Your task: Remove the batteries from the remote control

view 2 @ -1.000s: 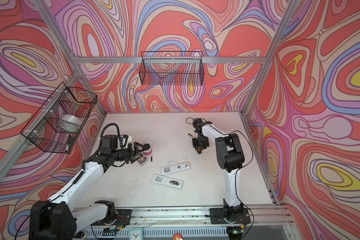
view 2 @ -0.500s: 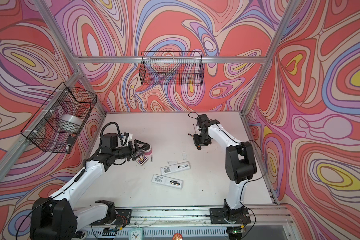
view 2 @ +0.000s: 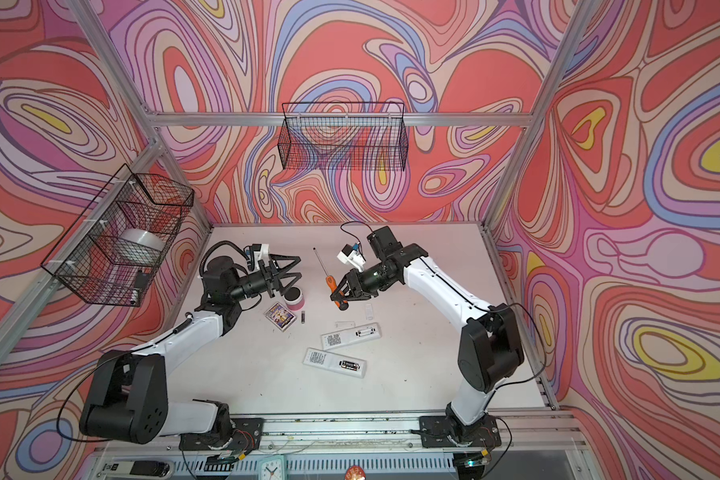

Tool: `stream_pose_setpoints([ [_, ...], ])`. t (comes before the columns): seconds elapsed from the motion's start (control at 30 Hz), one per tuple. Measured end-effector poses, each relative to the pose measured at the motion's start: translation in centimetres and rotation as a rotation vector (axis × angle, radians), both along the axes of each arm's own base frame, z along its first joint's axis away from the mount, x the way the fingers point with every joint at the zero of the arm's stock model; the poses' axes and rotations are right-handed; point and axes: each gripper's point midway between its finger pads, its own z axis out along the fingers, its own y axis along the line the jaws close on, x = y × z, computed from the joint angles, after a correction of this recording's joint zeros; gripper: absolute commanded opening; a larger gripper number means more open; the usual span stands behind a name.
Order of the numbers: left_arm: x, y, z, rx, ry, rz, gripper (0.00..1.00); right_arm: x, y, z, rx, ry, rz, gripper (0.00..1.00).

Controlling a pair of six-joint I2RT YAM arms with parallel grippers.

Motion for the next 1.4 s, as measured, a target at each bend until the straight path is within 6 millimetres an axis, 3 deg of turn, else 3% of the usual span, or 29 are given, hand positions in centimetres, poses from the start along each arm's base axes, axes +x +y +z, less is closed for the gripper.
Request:
stream_pose_setpoints([
  [0.2,0.4,-0.5,2.0,-0.079,-0.056,-0.003,0.99,-1.0,0.9,1.7,0.082,0.039,0.019,0.07],
  [0.3,0.0,-0.9,2.6,-0.077,-0.077,-0.015,0.90,-1.1,1.1,2.0,0.097,0.046,0.024,0.07],
  [0.4,-0.1,-1.4,3.0,-0.069,-0.091,-0.028,0.77,-1.5,1.5,2.2,0.104,0.052,0.035,0.07],
  [0.67,-0.6,-3.0,4.1,-0.072,-0.121,-0.069,0.55,-2.2,2.0,2.3,0.111,0.061,0.057,0.07],
  [0.7,-0.7,-3.2,4.2,-0.072,-0.122,-0.074,0.51,-2.3,2.1,2.3,0.111,0.062,0.059,0.07],
  [0.8,-0.8,-3.6,4.1,-0.072,-0.118,-0.086,0.26,-2.3,2.1,2.3,0.111,0.062,0.060,0.07],
  [1.03,-0.6,-3.8,3.5,-0.077,-0.093,-0.086,0.03,-2.5,2.2,2.3,0.117,0.058,0.070,0.08],
  [1.1,-0.5,-3.8,3.3,-0.073,-0.094,-0.088,0.01,-2.6,2.1,2.4,0.119,0.060,0.071,0.13],
  [1.4,0.4,-3.3,3.3,-0.084,-0.063,-0.021,0.01,-1.4,1.3,2.1,0.053,-0.008,-0.062,0.65],
])
